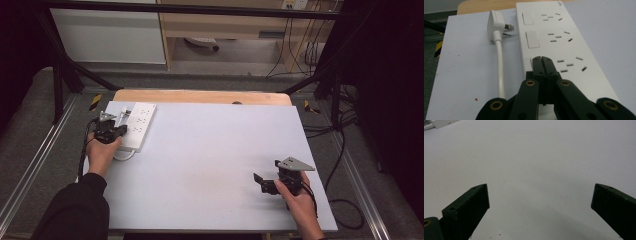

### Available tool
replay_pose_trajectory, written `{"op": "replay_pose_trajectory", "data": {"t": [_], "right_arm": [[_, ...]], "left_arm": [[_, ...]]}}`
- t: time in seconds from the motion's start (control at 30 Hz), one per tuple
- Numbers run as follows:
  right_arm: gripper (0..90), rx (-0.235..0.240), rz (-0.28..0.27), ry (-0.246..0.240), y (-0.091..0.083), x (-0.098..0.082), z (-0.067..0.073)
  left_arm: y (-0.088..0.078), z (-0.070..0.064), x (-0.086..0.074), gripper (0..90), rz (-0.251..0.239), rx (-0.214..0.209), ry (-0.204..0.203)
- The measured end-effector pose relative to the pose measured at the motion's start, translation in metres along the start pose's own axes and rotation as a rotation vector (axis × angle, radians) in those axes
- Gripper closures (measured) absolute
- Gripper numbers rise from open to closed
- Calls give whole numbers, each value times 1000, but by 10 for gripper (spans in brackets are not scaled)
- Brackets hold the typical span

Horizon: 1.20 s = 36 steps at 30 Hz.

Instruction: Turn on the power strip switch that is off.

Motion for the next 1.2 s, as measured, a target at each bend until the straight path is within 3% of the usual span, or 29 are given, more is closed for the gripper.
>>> {"op": "replay_pose_trajectory", "data": {"t": [0.1,0.23,1.2], "right_arm": [[22,0,2,0,0,0,0],[22,-2,2,0,1,0,0],[22,-3,4,-2,1,-1,-1]], "left_arm": [[0,1,0,900,-8,3,4],[1,2,-1,900,-25,-6,-31],[3,2,2,900,-51,-11,-38]]}}
Point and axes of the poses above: each handheld gripper's, and its own axes: y roughly forward along the jaws, x roughly out of its top, z roughly to its left, the point moved 6 cm from there along y, roughly forward along the jaws, and after that the axes turned 9 degrees about y, right-handed, at the moved point
